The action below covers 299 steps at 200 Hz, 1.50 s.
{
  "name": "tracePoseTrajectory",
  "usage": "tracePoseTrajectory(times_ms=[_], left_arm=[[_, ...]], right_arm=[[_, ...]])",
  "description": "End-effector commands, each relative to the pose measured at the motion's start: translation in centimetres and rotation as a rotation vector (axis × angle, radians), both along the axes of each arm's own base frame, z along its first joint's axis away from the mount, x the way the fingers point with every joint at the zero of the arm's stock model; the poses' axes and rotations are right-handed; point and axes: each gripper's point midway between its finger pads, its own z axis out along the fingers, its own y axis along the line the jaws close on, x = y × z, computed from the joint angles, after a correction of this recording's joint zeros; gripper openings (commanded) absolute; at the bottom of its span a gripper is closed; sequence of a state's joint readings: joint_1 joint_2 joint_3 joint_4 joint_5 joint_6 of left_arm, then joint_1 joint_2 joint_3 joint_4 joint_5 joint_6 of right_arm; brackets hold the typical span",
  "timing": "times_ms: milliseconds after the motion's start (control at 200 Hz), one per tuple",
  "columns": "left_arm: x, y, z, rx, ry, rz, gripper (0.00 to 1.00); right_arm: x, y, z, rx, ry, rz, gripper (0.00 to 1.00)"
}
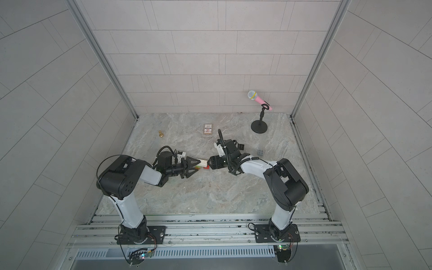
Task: Assemble the letter h with lego
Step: Assemble the lego brick with the lego brick.
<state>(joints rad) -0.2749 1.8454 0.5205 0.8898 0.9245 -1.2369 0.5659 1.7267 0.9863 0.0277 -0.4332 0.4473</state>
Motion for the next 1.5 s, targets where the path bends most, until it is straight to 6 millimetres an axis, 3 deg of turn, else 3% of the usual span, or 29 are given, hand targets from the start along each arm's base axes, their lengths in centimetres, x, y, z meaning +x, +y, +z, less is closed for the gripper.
tracePoseTrajectory(times_ms=[0, 310, 565, 670, 781, 1051, 1491], left_arm=[[-1.0, 0.8, -2.6, 0.045, 0.111, 0.014, 0.2], [-0.9, 1.3, -3.1, 0.09, 0.122, 0.004, 0.28], [-1.2, 1.5, -3.5, 0.112, 0.13, 0.001, 0.29], [-1.3, 1.5, -3.7, 0.114, 0.132, 0.002, 0.3], [-1.3, 1.6, -3.6, 0.118, 0.127, 0.004, 0.33], [-1.2, 1.6, -3.5, 0.131, 0.127, 0.002, 0.44], [-1.2, 2.0, -2.9, 0.187, 0.106, -0.006, 0.64]], right_arm=[[-1.6, 1.4, -0.8, -0.036, 0.04, 0.088, 0.76], [-1.1, 1.8, -2.4, -0.058, 0.101, 0.087, 0.69], [-1.0, 2.4, 1.0, 0.193, 0.145, 0.07, 0.65], [-0.1, 2.4, 1.9, 0.301, 0.196, 0.024, 0.54], [1.0, 2.0, 1.5, 0.345, 0.246, -0.029, 0.42], [0.2, 2.5, -1.0, 0.231, 0.289, 0.013, 0.39], [-0.5, 1.9, -2.7, 0.096, 0.276, 0.014, 0.37]])
